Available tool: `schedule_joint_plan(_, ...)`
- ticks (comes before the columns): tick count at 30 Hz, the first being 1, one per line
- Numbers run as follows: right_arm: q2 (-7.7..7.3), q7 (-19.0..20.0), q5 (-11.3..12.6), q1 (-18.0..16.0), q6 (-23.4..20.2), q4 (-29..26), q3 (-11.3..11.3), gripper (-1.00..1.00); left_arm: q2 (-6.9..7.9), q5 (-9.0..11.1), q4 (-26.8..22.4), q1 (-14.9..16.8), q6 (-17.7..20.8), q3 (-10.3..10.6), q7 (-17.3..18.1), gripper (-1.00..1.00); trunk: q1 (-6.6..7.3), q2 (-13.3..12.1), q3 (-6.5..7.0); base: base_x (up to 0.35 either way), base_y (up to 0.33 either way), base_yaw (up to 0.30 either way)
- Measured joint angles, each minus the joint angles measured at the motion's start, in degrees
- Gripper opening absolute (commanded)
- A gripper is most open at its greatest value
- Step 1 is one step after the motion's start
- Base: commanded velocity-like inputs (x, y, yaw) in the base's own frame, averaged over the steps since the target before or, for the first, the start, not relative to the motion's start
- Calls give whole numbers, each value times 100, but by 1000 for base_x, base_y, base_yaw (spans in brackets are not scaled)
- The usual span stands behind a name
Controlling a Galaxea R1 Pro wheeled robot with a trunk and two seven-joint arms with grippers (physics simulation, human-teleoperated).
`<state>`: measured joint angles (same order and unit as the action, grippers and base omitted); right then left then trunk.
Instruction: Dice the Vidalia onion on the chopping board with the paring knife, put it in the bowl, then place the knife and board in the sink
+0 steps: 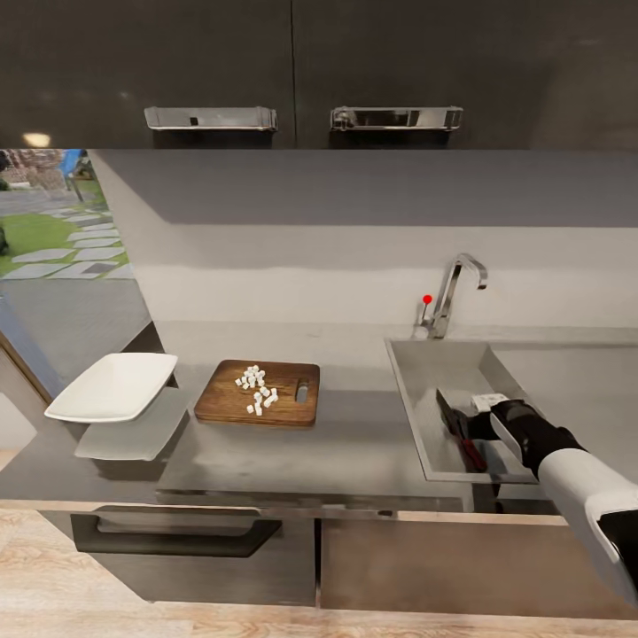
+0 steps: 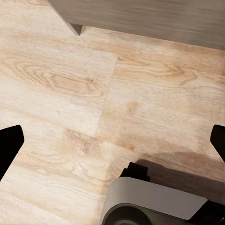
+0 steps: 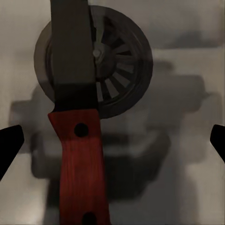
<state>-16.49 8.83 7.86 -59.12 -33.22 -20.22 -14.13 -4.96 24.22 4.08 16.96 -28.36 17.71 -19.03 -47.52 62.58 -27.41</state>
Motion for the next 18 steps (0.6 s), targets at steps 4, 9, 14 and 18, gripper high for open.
schedule_joint_plan(4, -10, 8, 1, 0, 0, -78, 1, 100, 0, 0, 0, 0, 0, 0, 0, 100, 0, 0, 0, 0, 0, 0)
schedule_joint_plan(9, -71, 155, -9, -1, -88, -575, 16, 100, 0, 0, 0, 0, 0, 0, 0, 100, 0, 0, 1, 0, 0, 0)
schedule_joint_plan(14, -387, 221, -10, 0, -1678, -2762, 34, 100, 0, 0, 0, 0, 0, 0, 0, 100, 1, 1, 1, 0, 0, 0)
schedule_joint_plan(18, -531, 219, -2, 2, -2271, -4214, 124, 100, 0, 0, 0, 0, 0, 0, 0, 100, 0, 0, 0, 0, 0, 0)
